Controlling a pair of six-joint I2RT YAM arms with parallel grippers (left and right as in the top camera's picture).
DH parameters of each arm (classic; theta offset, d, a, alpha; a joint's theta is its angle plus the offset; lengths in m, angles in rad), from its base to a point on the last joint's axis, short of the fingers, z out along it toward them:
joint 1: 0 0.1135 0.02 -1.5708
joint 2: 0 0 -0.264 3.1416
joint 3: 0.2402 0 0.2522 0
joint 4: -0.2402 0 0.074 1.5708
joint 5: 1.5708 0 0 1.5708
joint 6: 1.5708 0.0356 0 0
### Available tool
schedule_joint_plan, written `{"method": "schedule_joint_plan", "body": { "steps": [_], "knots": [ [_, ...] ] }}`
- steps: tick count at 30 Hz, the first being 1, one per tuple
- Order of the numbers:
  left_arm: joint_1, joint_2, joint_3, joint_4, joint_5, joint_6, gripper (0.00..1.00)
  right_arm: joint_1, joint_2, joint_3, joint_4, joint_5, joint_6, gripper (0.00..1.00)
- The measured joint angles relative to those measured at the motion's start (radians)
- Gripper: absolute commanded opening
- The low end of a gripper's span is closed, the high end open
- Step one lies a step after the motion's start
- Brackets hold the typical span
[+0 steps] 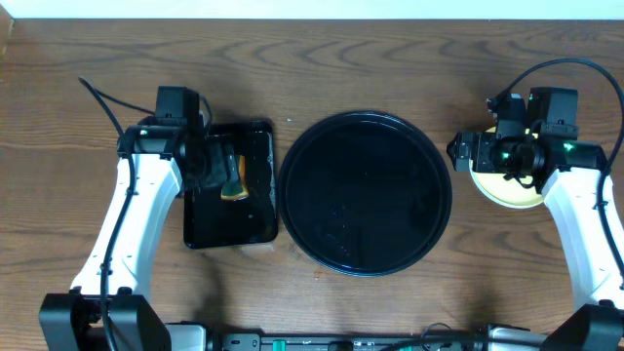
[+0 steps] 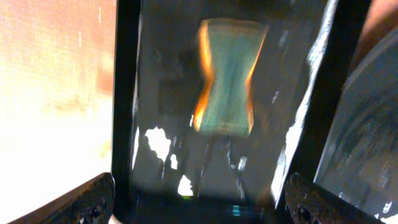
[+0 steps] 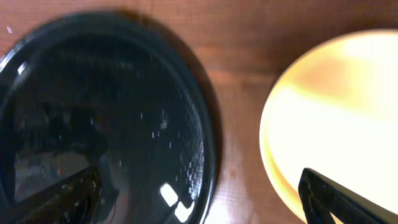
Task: Clean dirty plates on tray and stack at the side
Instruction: 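Lower the yellow plate onto the light-blue plate and open the right gripper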
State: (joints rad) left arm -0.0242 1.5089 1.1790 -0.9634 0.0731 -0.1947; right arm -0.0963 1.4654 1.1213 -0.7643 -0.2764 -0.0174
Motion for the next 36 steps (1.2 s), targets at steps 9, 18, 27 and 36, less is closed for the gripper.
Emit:
{"method": "schedule_joint_plan", "body": {
  "steps": [9,18,27,36],
  "knots": [
    [0.0,-0.014,-0.007,-0.098,-0.002,-0.014,0.89,0.001,0.0,-0.007,-0.101,0.008,0.002,0.99],
    [0.0,-0.338,-0.187,0.011,-0.002,-0.006,0.89,0.101,-0.15,-0.137,0.012,0.112,0.019,0.99],
    [0.0,-0.741,-0.331,0.079,-0.002,0.019,0.9,0.166,-0.534,-0.332,0.108,0.167,0.069,0.99],
    [0.0,-0.808,-0.336,0.082,-0.002,0.019,0.9,0.166,-0.619,-0.373,0.077,0.205,0.084,0.99]
  ]
}}
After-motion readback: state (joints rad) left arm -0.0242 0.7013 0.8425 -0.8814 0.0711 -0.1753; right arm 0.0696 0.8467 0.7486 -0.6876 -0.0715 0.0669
